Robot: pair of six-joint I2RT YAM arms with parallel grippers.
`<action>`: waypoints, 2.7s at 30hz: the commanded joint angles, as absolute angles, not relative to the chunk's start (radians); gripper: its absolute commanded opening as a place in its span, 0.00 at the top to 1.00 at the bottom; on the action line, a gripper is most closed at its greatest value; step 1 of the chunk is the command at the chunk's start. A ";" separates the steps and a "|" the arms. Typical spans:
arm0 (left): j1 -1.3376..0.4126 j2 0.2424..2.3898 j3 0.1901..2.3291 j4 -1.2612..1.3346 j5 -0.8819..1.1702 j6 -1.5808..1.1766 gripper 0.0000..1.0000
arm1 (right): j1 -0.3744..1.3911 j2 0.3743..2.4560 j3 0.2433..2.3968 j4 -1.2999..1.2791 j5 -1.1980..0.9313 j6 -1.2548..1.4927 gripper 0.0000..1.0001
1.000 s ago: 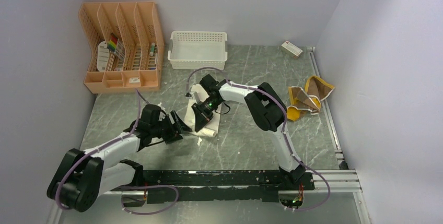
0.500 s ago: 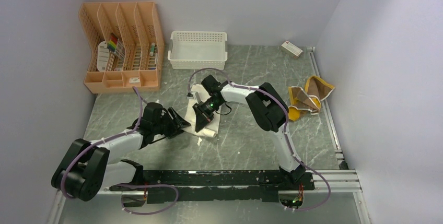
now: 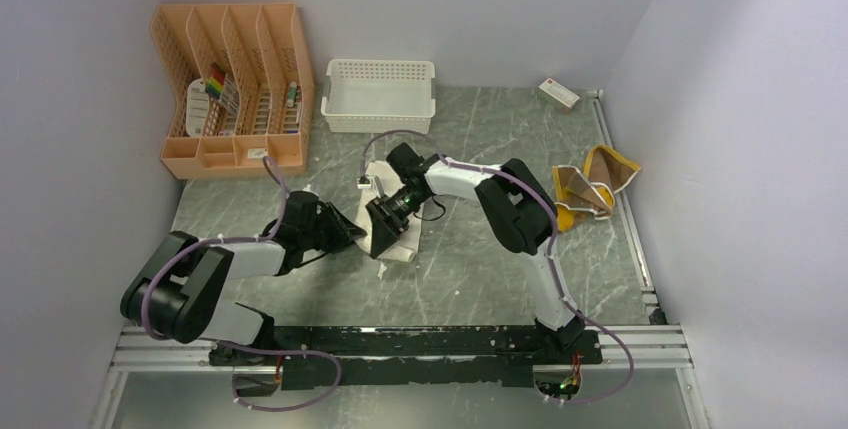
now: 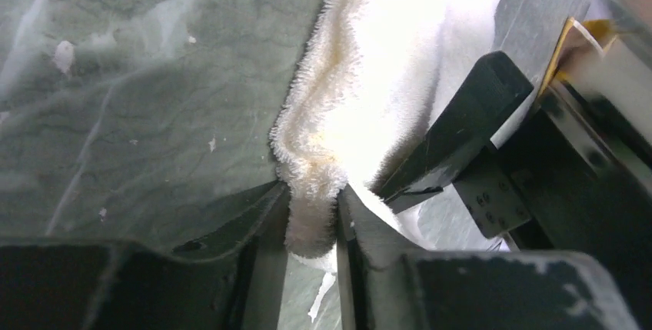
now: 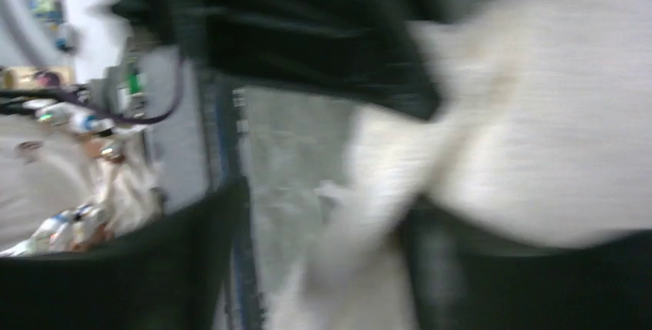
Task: Roll the towels
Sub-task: Roll the towel at the center of the board.
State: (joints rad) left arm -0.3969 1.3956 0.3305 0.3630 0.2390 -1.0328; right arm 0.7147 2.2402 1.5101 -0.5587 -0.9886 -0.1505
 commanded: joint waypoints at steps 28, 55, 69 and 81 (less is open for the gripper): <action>-0.407 1.472 0.328 0.219 0.238 -0.928 0.75 | 1.254 1.549 0.954 -0.060 0.426 -0.363 0.03; -0.328 1.467 0.336 0.220 0.363 -0.893 0.76 | 1.296 1.929 0.983 -0.012 0.728 -0.465 0.47; -0.294 1.491 0.380 0.209 0.399 -0.870 0.75 | 1.008 1.857 1.155 -0.239 -0.041 -0.244 0.73; -0.149 1.154 0.614 -0.210 0.239 -0.723 0.20 | 0.788 1.951 1.283 -0.434 -0.651 -0.158 0.76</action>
State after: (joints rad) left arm -0.1959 1.2549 0.5385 -0.0383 0.3267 -0.8013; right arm 0.8349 1.9064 1.2541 -0.3454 -0.3939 -0.1970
